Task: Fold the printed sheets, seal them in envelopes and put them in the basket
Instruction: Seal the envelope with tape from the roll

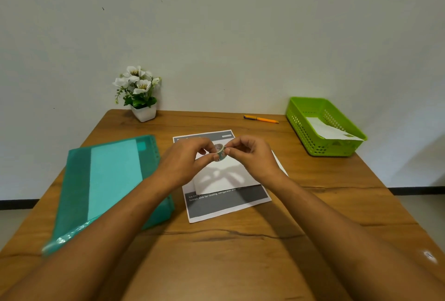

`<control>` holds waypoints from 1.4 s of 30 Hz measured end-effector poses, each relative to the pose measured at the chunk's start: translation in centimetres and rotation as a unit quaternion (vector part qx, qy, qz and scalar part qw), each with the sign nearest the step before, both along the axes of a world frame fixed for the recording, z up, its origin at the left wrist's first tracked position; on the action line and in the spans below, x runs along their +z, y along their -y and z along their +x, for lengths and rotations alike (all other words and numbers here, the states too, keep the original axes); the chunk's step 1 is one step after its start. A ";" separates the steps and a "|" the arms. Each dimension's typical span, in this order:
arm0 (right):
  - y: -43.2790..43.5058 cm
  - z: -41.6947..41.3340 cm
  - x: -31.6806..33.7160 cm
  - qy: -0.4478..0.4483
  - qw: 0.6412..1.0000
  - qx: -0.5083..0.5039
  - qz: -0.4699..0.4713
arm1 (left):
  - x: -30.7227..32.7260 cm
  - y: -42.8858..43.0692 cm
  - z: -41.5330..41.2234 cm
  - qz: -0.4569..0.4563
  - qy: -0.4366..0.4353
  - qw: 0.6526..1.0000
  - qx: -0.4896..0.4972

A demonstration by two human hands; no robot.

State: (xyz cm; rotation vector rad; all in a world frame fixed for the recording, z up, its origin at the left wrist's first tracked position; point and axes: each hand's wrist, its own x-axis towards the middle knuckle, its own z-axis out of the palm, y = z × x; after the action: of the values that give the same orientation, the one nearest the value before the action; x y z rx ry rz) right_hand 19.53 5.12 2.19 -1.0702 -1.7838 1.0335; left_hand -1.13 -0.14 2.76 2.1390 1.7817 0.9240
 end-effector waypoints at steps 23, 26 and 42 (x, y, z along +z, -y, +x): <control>-0.2 0.2 -0.2 0.078 0.995 -0.020 0.055 | 0.4 -1.0 -0.1 -0.013 -0.062 0.997 0.043; -0.3 0.5 -0.2 0.084 0.995 -0.014 0.050 | 0.1 -1.5 -0.2 -0.023 -0.071 0.996 0.051; -6.0 3.5 -5.4 0.098 0.989 -0.073 -0.087 | -0.6 -9.0 -1.2 -0.060 -0.144 0.986 0.059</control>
State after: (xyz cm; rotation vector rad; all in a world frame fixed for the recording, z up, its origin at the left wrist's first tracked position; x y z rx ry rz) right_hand 23.03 11.11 -3.21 -1.4300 -1.7614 1.0378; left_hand -2.38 8.91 2.17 2.1997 2.0599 0.5353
